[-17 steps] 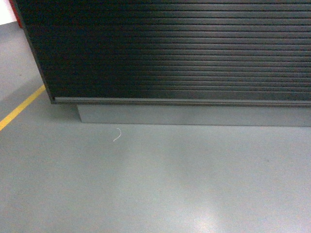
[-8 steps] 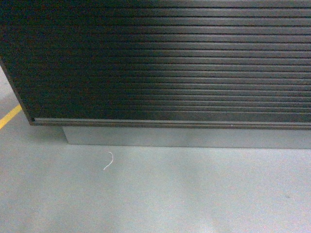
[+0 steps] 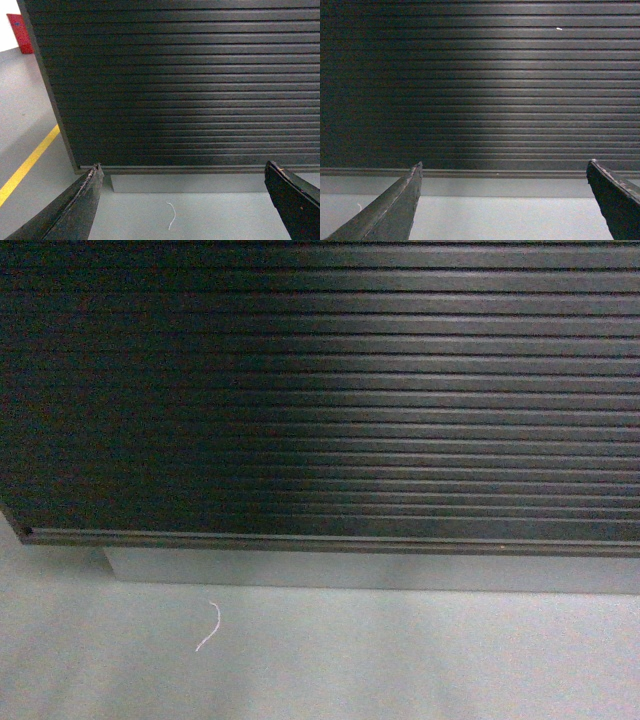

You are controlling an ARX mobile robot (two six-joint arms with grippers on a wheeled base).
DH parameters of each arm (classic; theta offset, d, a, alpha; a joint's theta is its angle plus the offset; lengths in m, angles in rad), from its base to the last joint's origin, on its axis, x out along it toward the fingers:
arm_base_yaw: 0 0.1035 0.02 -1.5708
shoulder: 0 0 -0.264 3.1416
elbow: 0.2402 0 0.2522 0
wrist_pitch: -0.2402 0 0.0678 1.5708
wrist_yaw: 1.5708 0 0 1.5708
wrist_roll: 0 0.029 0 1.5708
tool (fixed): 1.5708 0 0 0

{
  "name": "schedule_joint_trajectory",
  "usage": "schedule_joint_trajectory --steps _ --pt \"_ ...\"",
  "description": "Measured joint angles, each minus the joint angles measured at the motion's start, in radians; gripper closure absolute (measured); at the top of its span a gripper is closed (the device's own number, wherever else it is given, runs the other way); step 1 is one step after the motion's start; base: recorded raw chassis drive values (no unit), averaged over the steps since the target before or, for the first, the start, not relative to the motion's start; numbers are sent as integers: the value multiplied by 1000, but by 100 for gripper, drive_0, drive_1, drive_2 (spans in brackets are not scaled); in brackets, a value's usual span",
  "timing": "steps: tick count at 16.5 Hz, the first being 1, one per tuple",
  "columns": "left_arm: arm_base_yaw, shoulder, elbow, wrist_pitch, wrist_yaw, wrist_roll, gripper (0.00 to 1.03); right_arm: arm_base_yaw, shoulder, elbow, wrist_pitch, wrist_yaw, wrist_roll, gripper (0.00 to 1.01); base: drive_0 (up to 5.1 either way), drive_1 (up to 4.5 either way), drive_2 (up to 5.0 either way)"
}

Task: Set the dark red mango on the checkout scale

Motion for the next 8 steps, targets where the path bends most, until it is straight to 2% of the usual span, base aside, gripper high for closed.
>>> schedule_joint_trajectory --steps 8 --pt "0 0 0 0 0 0 5 0 0 0 0 0 0 3 -13 419 -445"
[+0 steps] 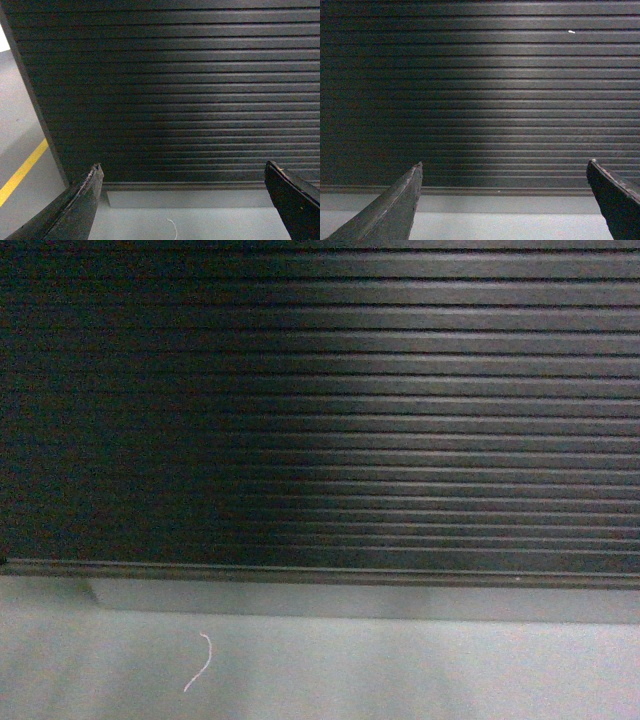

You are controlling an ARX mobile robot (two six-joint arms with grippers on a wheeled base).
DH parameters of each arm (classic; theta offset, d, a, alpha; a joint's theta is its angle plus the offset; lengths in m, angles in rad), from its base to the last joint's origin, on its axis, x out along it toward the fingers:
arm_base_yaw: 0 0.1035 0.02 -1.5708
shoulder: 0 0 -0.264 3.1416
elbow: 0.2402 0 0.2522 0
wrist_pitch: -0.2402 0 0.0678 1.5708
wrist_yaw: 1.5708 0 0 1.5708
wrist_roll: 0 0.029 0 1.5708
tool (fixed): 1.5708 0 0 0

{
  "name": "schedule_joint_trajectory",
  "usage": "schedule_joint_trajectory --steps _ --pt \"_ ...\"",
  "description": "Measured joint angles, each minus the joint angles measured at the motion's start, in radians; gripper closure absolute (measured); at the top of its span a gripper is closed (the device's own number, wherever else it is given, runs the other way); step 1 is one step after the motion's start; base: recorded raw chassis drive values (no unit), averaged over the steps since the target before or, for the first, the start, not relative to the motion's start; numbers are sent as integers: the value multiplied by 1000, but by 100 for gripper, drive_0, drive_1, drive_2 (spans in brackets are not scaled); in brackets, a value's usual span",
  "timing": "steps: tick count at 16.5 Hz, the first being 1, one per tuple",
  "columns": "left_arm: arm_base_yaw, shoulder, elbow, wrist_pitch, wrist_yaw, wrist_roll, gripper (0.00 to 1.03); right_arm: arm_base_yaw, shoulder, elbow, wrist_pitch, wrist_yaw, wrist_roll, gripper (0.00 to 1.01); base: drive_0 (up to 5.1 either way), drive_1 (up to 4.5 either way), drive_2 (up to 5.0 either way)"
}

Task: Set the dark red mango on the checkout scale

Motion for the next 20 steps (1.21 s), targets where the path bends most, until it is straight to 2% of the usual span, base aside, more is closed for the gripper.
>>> schedule_joint_trajectory --steps 4,20 --pt "0 0 0 0 -1 0 5 0 0 0 1 0 0 3 -6 395 -407" --pt "0 0 0 0 -2 0 5 0 0 0 0 -2 1 3 0 0 0"
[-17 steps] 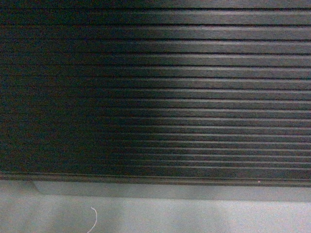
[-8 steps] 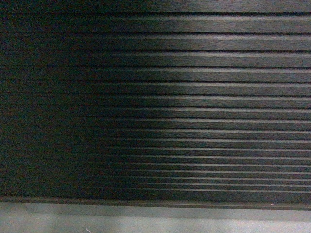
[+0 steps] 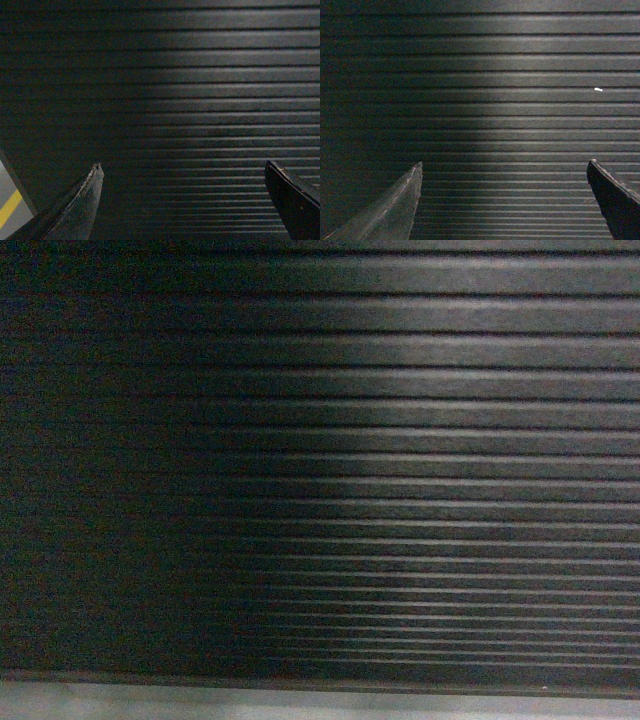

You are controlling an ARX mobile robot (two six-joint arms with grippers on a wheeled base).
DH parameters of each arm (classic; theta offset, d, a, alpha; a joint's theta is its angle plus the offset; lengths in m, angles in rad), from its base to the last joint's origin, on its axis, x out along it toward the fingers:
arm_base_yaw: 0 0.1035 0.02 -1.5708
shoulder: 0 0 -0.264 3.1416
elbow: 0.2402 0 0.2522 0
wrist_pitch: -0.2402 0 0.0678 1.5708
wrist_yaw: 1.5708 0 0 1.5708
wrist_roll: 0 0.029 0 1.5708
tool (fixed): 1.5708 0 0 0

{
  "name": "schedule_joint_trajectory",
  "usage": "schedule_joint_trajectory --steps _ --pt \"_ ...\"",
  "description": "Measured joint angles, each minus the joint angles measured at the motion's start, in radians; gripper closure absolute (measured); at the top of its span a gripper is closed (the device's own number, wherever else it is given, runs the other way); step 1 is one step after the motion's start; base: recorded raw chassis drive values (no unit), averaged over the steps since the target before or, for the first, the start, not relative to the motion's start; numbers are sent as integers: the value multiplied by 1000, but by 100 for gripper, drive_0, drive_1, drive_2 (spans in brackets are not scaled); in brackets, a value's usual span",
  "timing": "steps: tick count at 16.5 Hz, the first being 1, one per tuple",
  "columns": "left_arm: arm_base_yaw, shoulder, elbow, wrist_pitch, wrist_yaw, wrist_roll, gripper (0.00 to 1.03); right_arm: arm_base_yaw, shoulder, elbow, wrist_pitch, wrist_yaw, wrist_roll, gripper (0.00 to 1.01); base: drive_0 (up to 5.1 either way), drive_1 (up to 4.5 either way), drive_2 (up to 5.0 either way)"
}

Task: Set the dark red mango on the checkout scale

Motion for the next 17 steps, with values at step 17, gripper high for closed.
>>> schedule_joint_trajectory --steps 17 --pt "0 0 0 0 2 0 5 0 0 0 1 2 0 3 0 0 0"
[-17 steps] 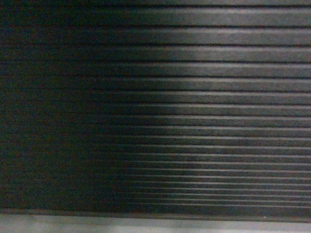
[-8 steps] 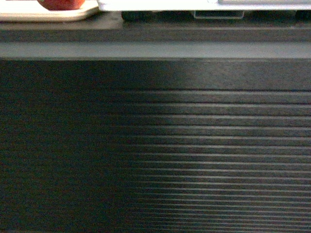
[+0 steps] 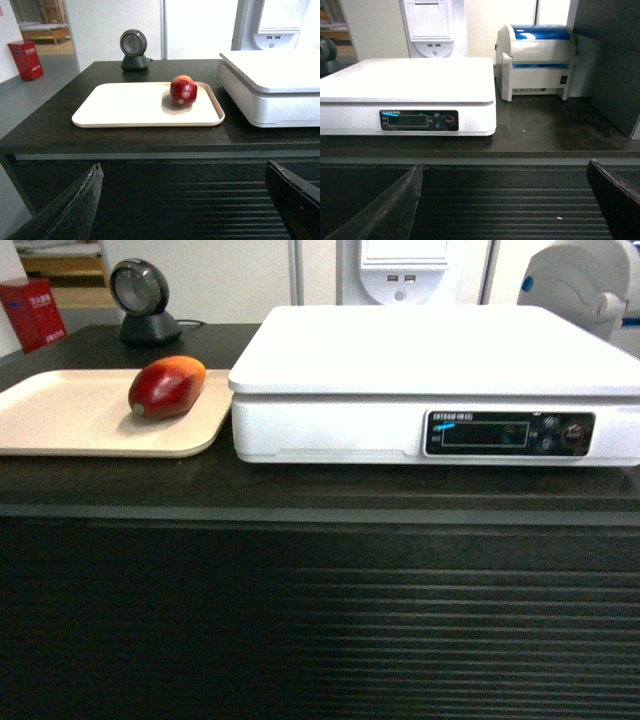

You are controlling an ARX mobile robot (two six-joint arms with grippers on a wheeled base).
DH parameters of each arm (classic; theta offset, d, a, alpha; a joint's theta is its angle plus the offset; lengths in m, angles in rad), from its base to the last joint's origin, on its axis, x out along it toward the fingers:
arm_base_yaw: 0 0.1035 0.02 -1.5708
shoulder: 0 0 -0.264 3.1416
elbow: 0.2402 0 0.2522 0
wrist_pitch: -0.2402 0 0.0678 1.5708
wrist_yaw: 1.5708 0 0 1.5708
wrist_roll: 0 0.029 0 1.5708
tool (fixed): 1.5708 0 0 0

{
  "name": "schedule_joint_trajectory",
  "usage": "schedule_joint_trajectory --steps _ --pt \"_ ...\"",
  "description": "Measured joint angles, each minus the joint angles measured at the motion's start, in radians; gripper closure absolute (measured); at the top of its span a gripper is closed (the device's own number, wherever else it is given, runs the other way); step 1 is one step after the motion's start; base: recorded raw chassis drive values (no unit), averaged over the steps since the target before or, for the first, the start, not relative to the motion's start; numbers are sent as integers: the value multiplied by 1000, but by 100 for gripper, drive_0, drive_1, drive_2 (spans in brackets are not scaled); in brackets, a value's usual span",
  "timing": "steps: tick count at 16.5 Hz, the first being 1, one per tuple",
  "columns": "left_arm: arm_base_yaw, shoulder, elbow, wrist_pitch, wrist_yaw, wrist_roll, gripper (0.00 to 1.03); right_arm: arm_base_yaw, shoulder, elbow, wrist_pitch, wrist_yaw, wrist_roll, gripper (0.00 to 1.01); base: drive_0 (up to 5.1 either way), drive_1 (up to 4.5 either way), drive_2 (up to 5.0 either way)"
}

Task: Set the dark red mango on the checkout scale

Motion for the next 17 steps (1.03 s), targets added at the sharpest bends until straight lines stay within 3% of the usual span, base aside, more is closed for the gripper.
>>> schedule_joint_trajectory --steps 17 --pt "0 0 0 1 0 0 5 0 0 0 2 -1 -1 3 0 0 0"
